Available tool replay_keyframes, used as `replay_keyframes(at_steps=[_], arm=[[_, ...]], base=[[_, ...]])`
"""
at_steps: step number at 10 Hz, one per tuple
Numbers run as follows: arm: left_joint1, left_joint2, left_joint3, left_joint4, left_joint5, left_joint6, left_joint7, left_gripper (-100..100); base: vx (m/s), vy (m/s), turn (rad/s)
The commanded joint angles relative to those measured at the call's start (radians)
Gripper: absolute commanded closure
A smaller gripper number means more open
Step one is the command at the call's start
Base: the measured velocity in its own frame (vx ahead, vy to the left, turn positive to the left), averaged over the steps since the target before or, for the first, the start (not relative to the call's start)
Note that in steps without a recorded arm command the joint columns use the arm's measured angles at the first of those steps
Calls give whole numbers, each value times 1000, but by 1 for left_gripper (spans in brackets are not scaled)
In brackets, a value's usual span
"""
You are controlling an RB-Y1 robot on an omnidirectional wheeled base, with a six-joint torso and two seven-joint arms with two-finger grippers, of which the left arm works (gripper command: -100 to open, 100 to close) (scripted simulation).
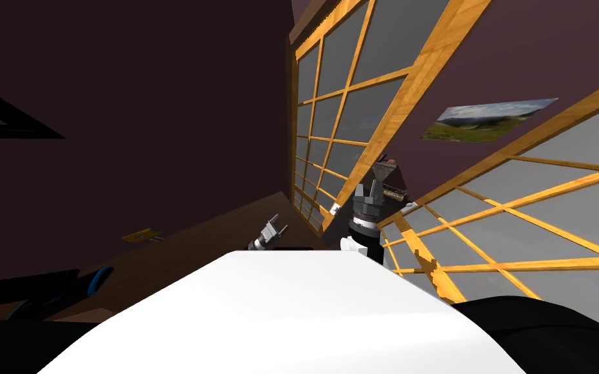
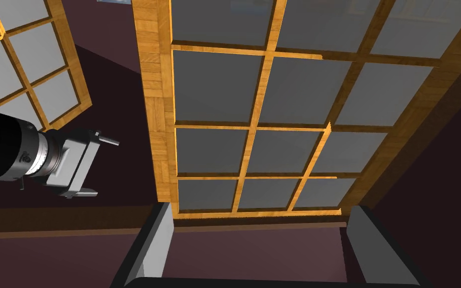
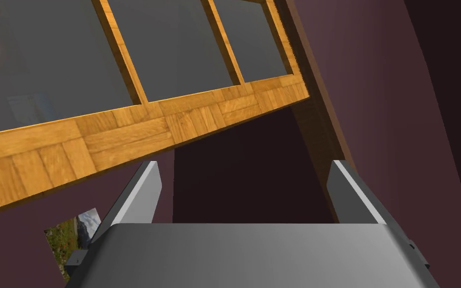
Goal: Push the door open
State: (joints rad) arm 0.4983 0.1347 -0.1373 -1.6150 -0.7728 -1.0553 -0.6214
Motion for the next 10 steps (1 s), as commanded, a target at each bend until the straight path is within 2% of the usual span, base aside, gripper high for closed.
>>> replay_keyframes(at_steps=[1,2,4,5,9,10], arm=[[-1,2,-4,30,-21,-22,-21,-100],[-1,3,-7,44,-34,-32,-31,-100],[0,7,-19,97,-82,-69,-69,-100],[0,8,-22,110,-94,-78,-78,-100],[2,15,-43,210,-184,-146,-148,-100],[2,16,-46,221,-195,-154,-156,-100]], base=[[80,-94,133],[57,-93,84],[96,-122,193],[108,-131,132],[122,-153,186],[108,-134,145]])
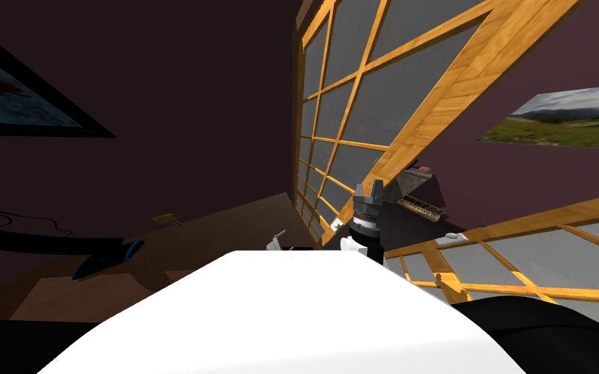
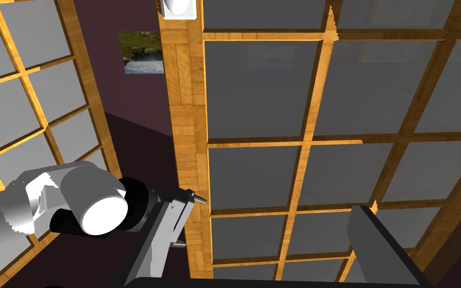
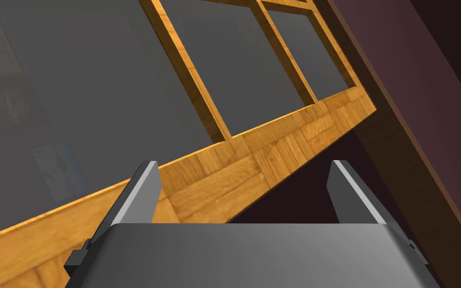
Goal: Push the door open
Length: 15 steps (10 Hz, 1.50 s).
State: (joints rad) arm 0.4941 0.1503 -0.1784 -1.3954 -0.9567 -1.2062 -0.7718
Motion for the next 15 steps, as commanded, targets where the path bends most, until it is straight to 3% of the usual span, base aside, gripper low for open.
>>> replay_keyframes(at_steps=[1,4,10,12,15], arm=[[7,1,-10,25,-32,-20,-22,-100],[8,5,-23,87,-89,-63,-66,-100],[10,10,-44,181,-174,-128,-132,-100],[10,11,-47,197,-189,-139,-144,-100],[10,11,-47,197,-189,-139,-144,-100]], base=[[67,-133,152],[104,-165,167],[89,-152,116],[92,-132,80],[12,-33,6]])
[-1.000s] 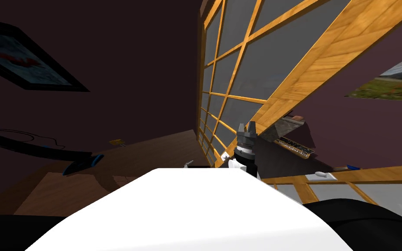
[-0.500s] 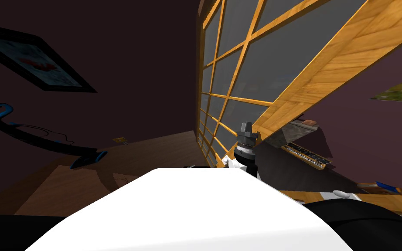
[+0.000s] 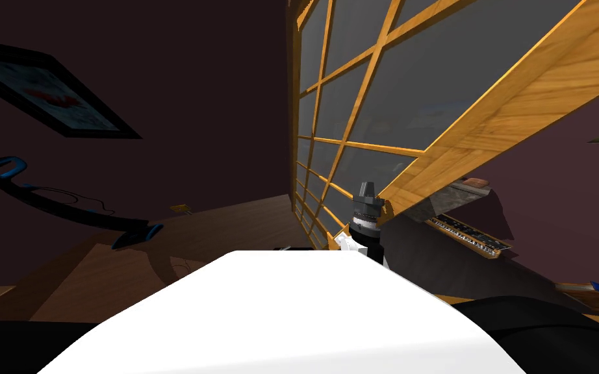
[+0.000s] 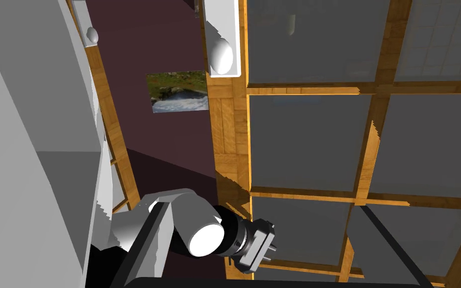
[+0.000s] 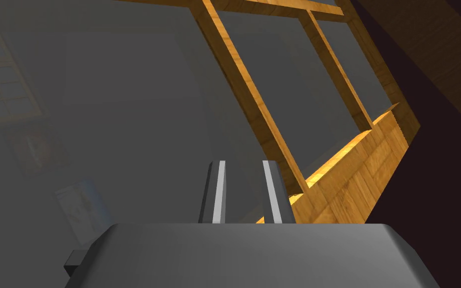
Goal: Push the door open
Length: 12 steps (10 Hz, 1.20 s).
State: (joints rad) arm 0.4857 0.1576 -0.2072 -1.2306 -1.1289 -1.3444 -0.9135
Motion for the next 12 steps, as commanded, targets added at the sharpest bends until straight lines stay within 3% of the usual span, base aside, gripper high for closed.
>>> replay_keyframes(at_steps=[1,6,7,12], arm=[[18,4,-19,33,-17,-1,-2,-100],[18,4,-19,33,-17,-1,-2,-100],[0,-4,-2,-2,0,24,10,-100],[-19,-35,0,42,18,70,-9,-100]], base=[[-3,20,-2],[-3,5,0],[1,-106,10],[-11,-198,25]])
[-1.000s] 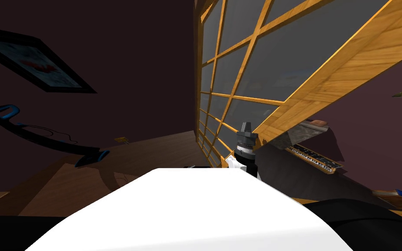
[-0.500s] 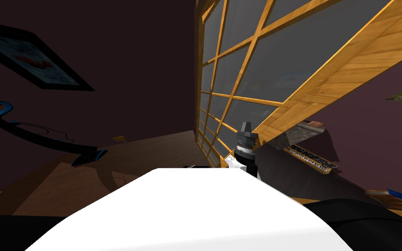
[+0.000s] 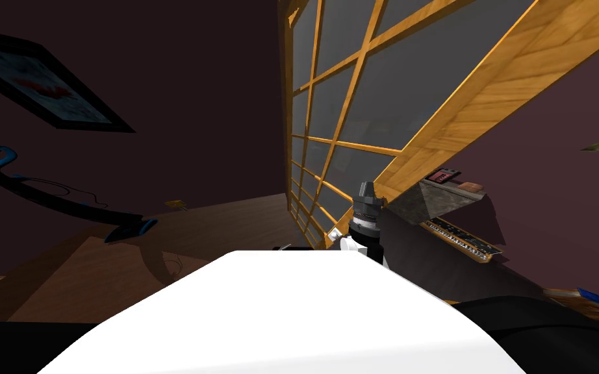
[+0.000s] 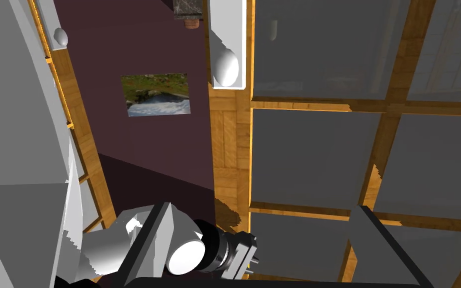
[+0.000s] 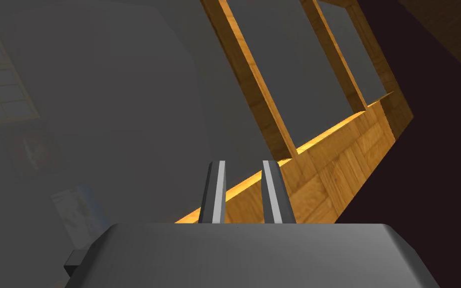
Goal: Push the door open
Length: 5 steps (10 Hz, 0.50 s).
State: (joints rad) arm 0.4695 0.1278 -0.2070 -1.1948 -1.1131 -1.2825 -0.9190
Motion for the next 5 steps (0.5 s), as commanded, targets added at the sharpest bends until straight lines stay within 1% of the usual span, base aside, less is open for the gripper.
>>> replay_keyframes(at_steps=[1,3,5], arm=[[-7,-12,1,16,6,18,-7,-100],[-14,-24,2,34,14,37,-14,-100],[-21,-36,3,51,21,55,-21,-100]], base=[[-18,-223,24],[-2,-217,17],[-13,-198,15]])
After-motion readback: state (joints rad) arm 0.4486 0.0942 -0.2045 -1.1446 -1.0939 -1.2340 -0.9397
